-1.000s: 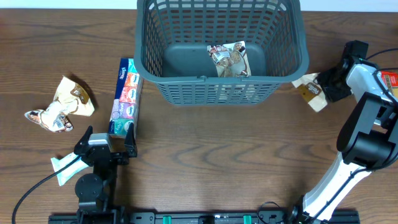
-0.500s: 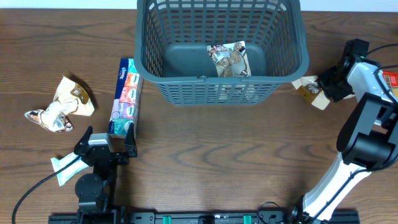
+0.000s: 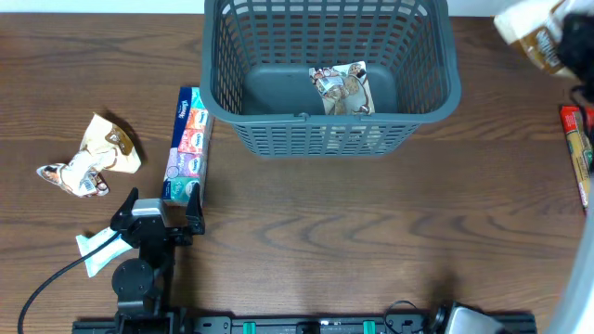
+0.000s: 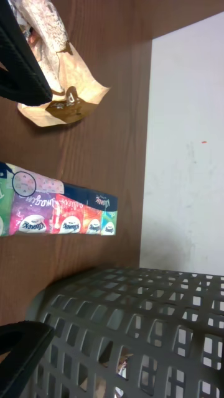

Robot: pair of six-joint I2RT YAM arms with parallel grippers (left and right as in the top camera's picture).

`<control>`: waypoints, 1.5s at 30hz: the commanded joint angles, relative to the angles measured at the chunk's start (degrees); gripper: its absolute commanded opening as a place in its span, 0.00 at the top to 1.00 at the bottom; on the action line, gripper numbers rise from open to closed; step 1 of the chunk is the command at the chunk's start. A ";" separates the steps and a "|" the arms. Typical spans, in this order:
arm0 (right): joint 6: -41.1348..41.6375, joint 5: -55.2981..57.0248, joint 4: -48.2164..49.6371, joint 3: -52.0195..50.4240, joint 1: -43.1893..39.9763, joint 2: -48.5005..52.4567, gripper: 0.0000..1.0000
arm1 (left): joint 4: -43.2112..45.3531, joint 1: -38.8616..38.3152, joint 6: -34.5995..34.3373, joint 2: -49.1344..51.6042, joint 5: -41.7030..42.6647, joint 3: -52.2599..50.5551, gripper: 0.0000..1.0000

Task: Pack container
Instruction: 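Carry the second bag into the basket and open the right gripper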

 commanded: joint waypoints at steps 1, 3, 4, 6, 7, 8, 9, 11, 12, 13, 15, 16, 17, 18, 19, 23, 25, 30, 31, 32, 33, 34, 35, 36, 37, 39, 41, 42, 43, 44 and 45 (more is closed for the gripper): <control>-2.08 -10.51 2.34 -0.31 3.13 -3.26 0.98 | -2.32 0.28 -0.09 -0.46 0.37 -0.76 0.01; -0.37 -13.22 4.57 -0.31 5.68 -4.13 0.99 | -2.32 0.28 -0.09 -0.44 0.37 -0.76 0.01; 0.04 -15.06 6.19 -0.31 7.58 -4.15 0.99 | -2.32 0.28 -0.09 -0.44 0.37 -0.76 0.02; 0.68 -16.31 8.50 -0.31 11.56 -3.41 0.99 | -2.32 0.28 -0.07 -0.44 0.37 -0.76 0.01; 0.96 -16.26 9.05 -0.31 13.53 -2.82 0.99 | -2.32 0.28 -0.07 -0.46 0.37 -0.76 0.01; 1.05 -16.11 9.75 -0.31 15.65 -1.97 0.98 | -2.32 0.28 -0.09 -0.44 0.37 -0.76 0.01; 1.01 -16.09 10.29 -0.31 17.88 -0.81 0.98 | -2.32 0.28 -0.09 -0.46 0.37 -0.76 0.02; 0.81 -15.93 11.23 -0.31 21.22 1.62 0.99 | -2.32 0.28 -0.09 -0.44 0.37 -0.76 0.01; 0.83 -15.63 11.58 -0.31 22.58 3.02 0.99 | -2.32 0.28 -0.07 -0.44 0.37 -0.76 0.01; 0.81 -15.63 12.02 -0.31 23.80 4.63 0.99 | -2.32 0.28 -0.07 -0.46 0.37 -0.76 0.01; 0.83 -15.65 12.39 -0.31 25.62 7.85 0.99 | -2.32 0.28 -0.07 -0.46 0.37 -0.76 0.01; 0.90 -15.65 12.37 -0.31 26.43 9.62 0.99 | -2.32 0.28 -0.09 -0.46 0.37 -0.76 0.01; 1.07 -15.67 12.22 -0.31 27.12 11.23 0.99 | -2.32 0.28 -0.07 -0.44 0.37 -0.76 0.01; 1.05 -15.65 11.74 -0.31 28.11 13.27 0.99 | -2.32 0.28 -0.09 -0.44 0.37 -0.76 0.01; 1.05 -15.61 11.28 -0.31 28.85 14.75 0.99 | -2.32 0.28 -0.07 -0.44 0.37 -0.76 0.01; 1.03 -10.36 7.34 -0.31 31.54 20.46 0.99 | -2.32 0.28 -0.09 -0.46 0.37 -0.76 0.01; 0.96 -6.58 4.59 -0.31 32.50 23.21 0.99 | -2.32 0.28 -0.07 -0.44 0.37 -0.76 0.01; -0.96 -5.62 0.50 -0.31 33.51 28.94 0.99 | -2.32 0.28 -0.07 -0.44 0.37 -0.76 0.01; -1.38 -5.42 -0.26 -0.31 33.59 29.94 0.99 | -2.29 0.28 -0.09 -0.44 0.37 -0.76 0.01; -1.46 -4.87 -0.96 -0.31 33.59 30.75 0.99 | -2.32 0.28 -0.07 -0.44 0.37 -0.76 0.01; -1.62 -4.13 -1.68 -0.31 33.59 31.54 0.99 | -2.32 0.28 -0.09 -0.44 0.37 -0.76 0.01; -1.66 -3.45 -2.32 -0.31 33.57 32.13 0.99 | -2.32 0.28 -0.09 -0.44 0.37 -0.76 0.01; -1.95 -2.73 -2.95 -0.31 33.57 32.70 0.99 | -2.32 0.28 -0.09 -0.46 0.37 -0.76 0.01; -2.49 -2.40 -3.41 -0.31 33.57 33.24 0.99 | -2.32 0.28 -0.07 -0.46 0.37 -0.76 0.01; -2.78 -2.05 -3.93 -0.31 33.57 33.66 0.99 | -2.32 0.28 -0.09 -0.46 0.37 -0.76 0.01; -3.17 -1.31 -4.92 -0.33 33.57 34.23 0.99 | -2.32 0.28 -0.09 -0.44 0.37 -0.76 0.01; -3.96 -1.07 -5.29 -0.37 33.57 34.69 0.99 | -2.32 0.28 -0.07 -0.46 0.37 -0.76 0.01; -4.00 -1.05 -5.35 -0.37 33.57 34.75 0.99 | -2.32 0.28 -0.07 -0.46 0.37 -0.76 0.01; -4.15 -1.05 -5.38 -0.37 33.57 34.75 0.99 | -2.32 0.28 -0.09 -0.46 0.37 -0.76 0.01; -4.15 -1.03 -5.35 -0.35 33.57 34.75 0.96 | -2.29 0.28 -0.09 -0.46 0.37 -0.76 0.01; -4.15 -1.05 -5.31 -0.35 33.57 34.75 0.92 | -2.32 0.28 -0.09 -0.44 0.37 -0.76 0.01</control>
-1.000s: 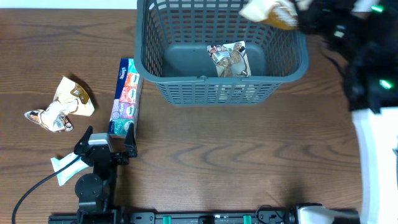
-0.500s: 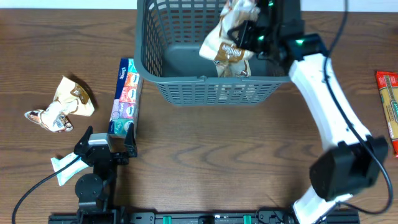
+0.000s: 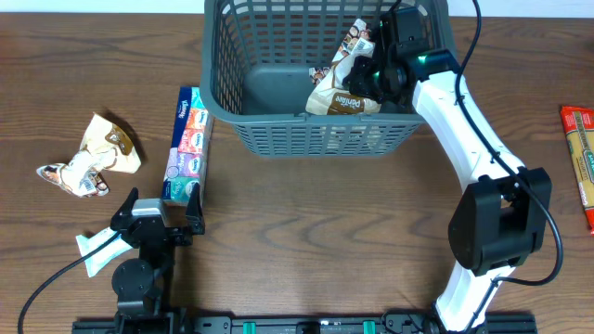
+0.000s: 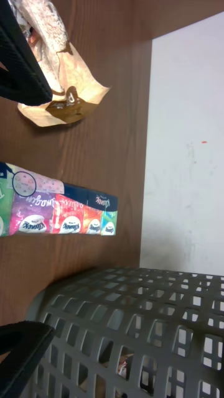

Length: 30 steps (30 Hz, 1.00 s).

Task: Pack container
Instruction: 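Carry the second bag into the basket and open the right gripper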

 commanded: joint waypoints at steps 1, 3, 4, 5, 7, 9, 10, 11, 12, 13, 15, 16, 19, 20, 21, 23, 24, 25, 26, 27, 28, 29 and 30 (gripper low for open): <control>-1.70 1.07 -0.09 -0.13 0.46 0.22 0.89 | -2.34 0.28 -0.07 -0.44 0.37 -0.76 0.01; -1.70 1.07 -0.13 -0.15 0.46 0.22 0.76 | -2.34 0.28 -0.07 -0.44 0.37 -0.76 0.01; -1.70 1.07 -0.15 -0.13 0.46 0.22 0.66 | -2.34 0.28 -0.07 -0.46 0.37 -0.76 0.01; -1.70 1.07 -0.15 -0.13 0.46 0.22 0.63 | -2.34 0.28 -0.07 -0.46 0.37 -0.76 0.01; -1.68 1.07 -0.11 -0.13 0.46 0.22 0.61 | -2.32 0.28 -0.09 -0.44 0.37 -0.76 0.01; -1.70 1.07 -0.09 -0.13 0.44 0.22 0.56 | -2.32 0.28 -0.07 -0.44 0.37 -0.76 0.01; -1.70 1.07 -0.09 -0.13 0.42 0.22 0.54 | -2.32 0.28 -0.07 -0.44 0.37 -0.76 0.01; -1.70 1.07 -0.04 -0.13 0.39 0.22 0.53 | -2.32 0.28 -0.09 -0.44 0.37 -0.76 0.02; -1.70 1.05 0.00 -0.13 0.39 0.22 0.51 | -2.34 0.28 -0.07 -0.46 0.37 -0.76 0.01; -1.70 1.05 0.04 -0.07 0.39 0.22 0.48 | -2.32 0.28 -0.07 -0.44 0.37 -0.76 0.01; -1.90 1.05 0.13 0.48 0.37 0.22 0.47 | -2.34 0.28 -0.07 -0.44 0.37 -0.76 0.01; -2.56 0.52 0.17 1.20 0.33 0.20 0.46 | -2.34 0.28 -0.07 -0.44 0.37 -0.76 0.01; -4.57 -0.85 -1.44 6.34 0.20 0.22 0.42 | -2.32 0.28 -0.09 -0.44 0.37 -0.76 0.01; -4.85 -0.85 -2.49 8.76 0.11 0.20 0.41 | -2.34 0.28 -0.09 -0.44 0.37 -0.76 0.01; -5.38 -0.85 -3.91 12.07 0.00 0.20 0.39 | -2.34 0.28 -0.09 -0.44 0.37 -0.76 0.01; -6.69 -0.70 -6.95 19.17 -0.15 0.20 0.27 | -2.34 0.28 -0.09 -0.44 0.37 -0.76 0.01; -7.48 -0.07 -8.85 23.45 -0.28 0.20 0.19 | -2.34 0.28 -0.09 -0.46 0.37 -0.76 0.01; -7.74 1.14 -10.60 27.23 -0.48 0.22 0.13 | -2.34 0.28 -0.09 -0.44 0.37 -0.76 0.01; -7.76 3.43 -12.70 31.67 -0.85 0.20 0.07 | -2.34 0.28 -0.09 -0.46 0.37 -0.76 0.01; -7.96 6.03 -14.60 35.50 -1.18 0.20 0.03 | -2.34 0.28 -0.09 -0.44 0.37 -0.76 0.01; -7.91 10.60 -17.29 40.48 -1.79 0.20 0.01 | -2.34 0.28 -0.09 -0.46 0.37 -0.76 0.01; -7.91 13.84 -19.06 43.50 -2.34 0.22 0.01 | -2.34 0.28 -0.09 -0.44 0.37 -0.76 0.01; -7.91 18.40 -21.57 47.45 -3.26 0.20 0.01 | -2.34 0.28 -0.09 -0.46 0.37 -0.76 0.01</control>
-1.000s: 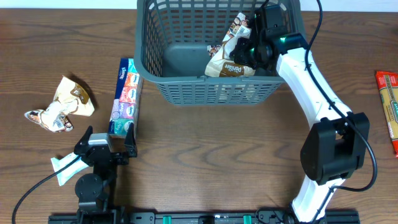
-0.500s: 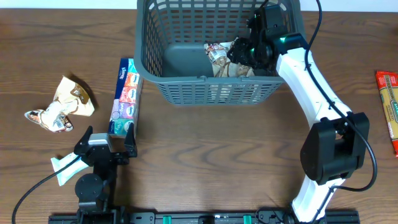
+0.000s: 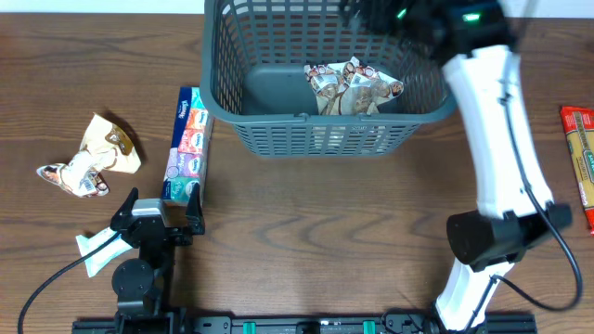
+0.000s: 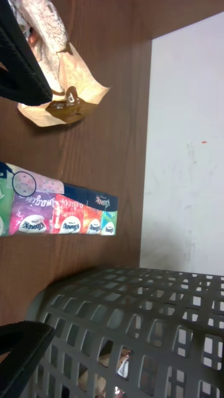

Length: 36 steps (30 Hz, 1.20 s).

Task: Pack container
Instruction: 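Carry the second bag into the basket and open the right gripper, then move the right gripper back toward the spaghetti package at right edge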

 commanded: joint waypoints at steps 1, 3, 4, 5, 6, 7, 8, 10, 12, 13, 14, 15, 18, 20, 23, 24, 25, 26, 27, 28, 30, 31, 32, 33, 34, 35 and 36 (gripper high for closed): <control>-1.29 16.15 -5.55 11.45 -3.39 -1.07 0.01 | -2.29 0.28 -0.09 -0.42 0.37 -0.76 0.01; -1.29 22.51 -10.99 17.88 -6.21 -1.07 0.01 | -2.29 0.28 -0.09 -0.42 0.37 -0.76 0.01; -1.29 24.33 -13.49 20.26 -7.69 -1.07 0.01 | -2.29 0.28 -0.07 -0.44 0.37 -0.76 0.01; -1.29 25.73 -16.59 22.73 -9.62 -1.07 0.01 | -2.32 0.28 -0.09 -0.44 0.37 -0.76 0.01; -1.31 26.34 -19.91 24.83 -11.76 -1.07 0.01 | -2.32 0.28 -0.09 -0.44 0.37 -0.76 0.01; -1.29 26.64 -22.67 26.25 -13.62 -1.07 0.01 | -2.32 0.28 -0.09 -0.42 0.37 -0.76 0.02; -1.29 26.64 -25.70 27.41 -15.82 -1.07 0.01 | -2.32 0.28 -0.09 -0.42 0.37 -0.76 0.01; -1.22 26.60 -30.29 28.04 -19.98 -1.07 0.01 | -2.32 0.28 -0.07 -0.42 0.37 -0.76 0.01; -0.98 26.62 -34.40 27.89 -24.02 -1.01 0.01 | -2.29 0.28 -0.09 -0.44 0.37 -0.76 0.02; -1.07 26.69 -35.69 27.65 -25.55 -0.92 0.01 | -2.32 0.28 -0.09 -0.44 0.37 -0.76 0.02; -2.91 26.80 -35.69 26.84 -27.26 -0.92 0.01 | -2.32 0.28 -0.07 -0.44 0.37 -0.76 0.01; -4.81 26.80 -35.67 25.99 -28.79 -0.96 0.01 | -2.32 0.28 -0.09 -0.42 0.37 -0.76 0.01; -8.63 26.84 -35.67 24.57 -32.04 -0.96 0.01 | -2.32 0.28 -0.09 -0.42 0.37 -0.76 0.01; -8.44 26.82 -35.67 24.35 -33.83 -0.96 0.01 | -2.32 0.28 -0.09 -0.42 0.37 -0.76 0.01; -2.62 29.05 -35.67 23.93 -36.46 -0.94 0.01 | -2.32 0.28 -0.09 -0.42 0.37 -0.76 0.01; -0.72 29.16 -35.67 23.45 -37.44 -0.94 0.01 | -2.32 0.28 -0.07 -0.44 0.37 -0.76 0.01; 2.01 29.14 -35.69 22.82 -38.75 -0.94 0.01 | -2.32 0.28 -0.09 -0.42 0.37 -0.76 0.01; 4.83 28.87 -35.69 21.99 -39.93 -0.94 0.01 | -2.29 0.28 -0.07 -0.42 0.37 -0.76 0.01; 8.26 27.96 -35.69 20.68 -41.27 -0.94 0.01 | -2.32 0.28 -0.09 -0.44 0.37 -0.76 0.01; 11.72 26.67 -35.69 19.06 -42.75 -0.94 0.01 | -2.32 0.28 -0.07 -0.42 0.37 -0.76 0.01; 17.44 25.46 -35.67 15.19 -44.92 -0.94 0.01 | -2.32 0.28 -0.09 -0.42 0.37 -0.76 0.01; 19.91 25.20 -35.67 13.11 -45.86 -0.94 0.01 | -2.29 0.28 -0.07 -0.44 0.37 -0.76 0.01; 22.82 25.09 -35.67 10.45 -46.84 -0.94 0.01 | -2.29 0.28 -0.09 -0.44 0.37 -0.76 0.01; 25.42 25.11 -35.65 7.85 -47.63 -0.94 0.01 | -2.32 0.28 -0.07 -0.42 0.37 -0.76 0.01; 28.35 25.09 -35.47 4.70 -48.61 -0.94 0.01 | -2.32 0.28 -0.07 -0.42 0.37 -0.76 0.02; 30.62 24.83 -34.99 1.55 -49.62 -0.94 0.01 | -2.32 0.28 -0.09 -0.42 0.37 -0.76 0.01; 31.89 24.39 -34.62 -1.05 -50.45 -0.94 0.01 | -2.32 0.28 -0.07 -0.44 0.37 -0.76 0.01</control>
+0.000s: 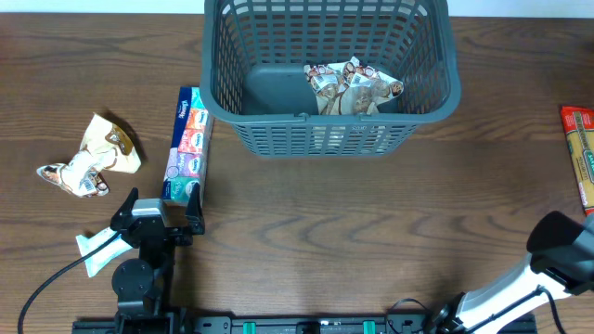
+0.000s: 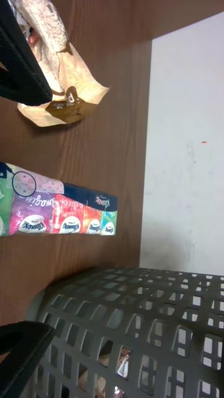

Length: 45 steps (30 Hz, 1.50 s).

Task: Pack container
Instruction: 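Move the right gripper back toward the spaghetti package at right edge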

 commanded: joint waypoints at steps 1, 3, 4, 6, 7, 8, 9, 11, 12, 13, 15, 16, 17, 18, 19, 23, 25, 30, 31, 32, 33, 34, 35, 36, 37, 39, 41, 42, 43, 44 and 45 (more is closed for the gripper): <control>12.09 -1.99 0.94 -7.93 -2.97 0.28 0.01 | -2.32 0.28 -0.07 -0.42 0.37 -0.76 0.01; 12.20 -5.29 2.34 -12.22 -4.33 0.28 0.01 | -2.32 0.28 -0.09 -0.39 0.37 -0.76 0.01; 12.28 -6.19 3.17 -14.29 -4.94 0.28 0.01 | -2.32 0.28 -0.09 -0.39 0.37 -0.76 0.01; 12.44 -7.43 5.86 -17.90 -5.86 0.28 0.01 | -2.32 0.28 -0.07 -0.42 0.37 -0.76 0.01; 12.41 -7.82 7.17 -19.76 -6.14 0.28 0.01 | -2.32 0.28 -0.07 -0.42 0.37 -0.76 0.01; 12.39 -7.87 7.67 -21.16 -6.32 0.28 0.01 | -2.32 0.28 -0.09 -0.39 0.37 -0.76 0.01; 11.80 -7.41 8.09 -22.77 -6.51 0.28 0.01 | -2.32 0.28 -0.07 -0.39 0.37 -0.76 0.01; 9.66 -7.26 9.66 -25.27 -6.67 0.28 0.01 | -2.32 0.28 -0.07 -0.42 0.37 -0.76 0.01; 8.46 -7.28 10.86 -26.29 -6.64 0.28 0.01 | -2.32 0.28 -0.09 -0.39 0.37 -0.76 0.01; 6.62 -7.37 12.24 -26.97 -6.54 0.28 0.01 | -2.32 0.28 -0.09 -0.39 0.37 -0.76 0.01; -0.26 -8.92 16.31 -28.13 -6.14 0.28 0.01 | -2.32 0.28 -0.07 -0.39 0.37 -0.76 0.01; -4.96 -10.56 18.64 -28.46 -5.90 0.28 0.01 | -2.29 0.28 -0.07 -0.39 0.37 -0.76 0.01; -10.16 -12.44 20.87 -28.68 -5.57 0.28 0.01 | -2.32 0.28 -0.07 -0.42 0.37 -0.76 0.01; -15.04 -14.47 22.67 -28.83 -5.16 0.28 0.01 | -2.29 0.28 -0.07 -0.39 0.37 -0.76 0.01; -19.26 -16.72 24.09 -28.83 -4.81 0.28 0.01 | -2.32 0.28 -0.07 -0.39 0.37 -0.76 0.01; -34.97 -26.53 29.31 -28.85 -2.84 0.28 0.01 | -2.29 0.28 -0.09 -0.42 0.37 -0.76 0.01; -41.27 -28.50 31.43 -28.85 -1.73 0.28 0.01 | -2.32 0.28 -0.09 -0.42 0.37 -0.76 0.01; -51.04 -23.15 34.91 -28.83 -0.90 0.28 0.01 | -2.32 0.28 -0.09 -0.42 0.37 -0.76 0.02; -51.06 -20.46 35.54 -28.85 -1.14 0.28 0.01 | -2.29 0.28 -0.09 -0.39 0.37 -0.76 0.01; -51.06 -18.84 35.91 -28.85 -1.33 0.31 0.01 | -2.32 0.28 -0.07 -0.42 0.37 -0.76 0.01; -51.06 -17.29 36.11 -28.85 -1.57 0.31 0.01 | -2.32 0.28 -0.07 -0.39 0.37 -0.76 0.01; -51.21 -16.76 36.13 -28.85 -1.84 0.31 0.01 | -2.29 0.28 -0.07 -0.39 0.37 -0.76 0.01; -52.15 -16.70 36.06 -28.85 -2.14 0.31 0.01 | -2.32 0.28 -0.07 -0.39 0.37 -0.76 0.01; -53.72 -16.92 36.02 -28.94 -2.56 0.37 0.01 | -2.32 0.28 -0.09 -0.39 0.37 -0.76 0.01; -56.00 -17.64 36.17 -29.16 -2.82 0.50 0.01 | -2.32 0.28 -0.07 -0.42 0.37 -0.76 0.01; -64.52 -20.90 36.15 -30.01 -3.45 0.74 0.01 | -2.32 0.28 -0.09 -0.39 0.37 -0.76 0.01; -70.34 -20.59 36.94 -31.50 -4.11 1.20 0.01 | -2.32 0.28 -0.07 -0.42 0.37 -0.76 0.01; -71.87 -20.04 37.27 -31.91 -4.37 1.51 0.01 | -2.32 0.28 -0.07 -0.39 0.37 -0.76 0.01; -73.00 -19.43 37.92 -32.48 -4.76 1.86 0.01 | -2.32 0.28 -0.07 -0.42 0.37 -0.76 0.01; -73.53 -18.95 39.17 -33.29 -5.42 2.38 0.01 | -2.32 0.28 -0.07 -0.39 0.37 -0.76 0.01; -73.79 -18.58 40.28 -34.01 -6.10 2.82 0.01 | -2.32 0.28 -0.07 -0.39 0.37 -0.76 0.01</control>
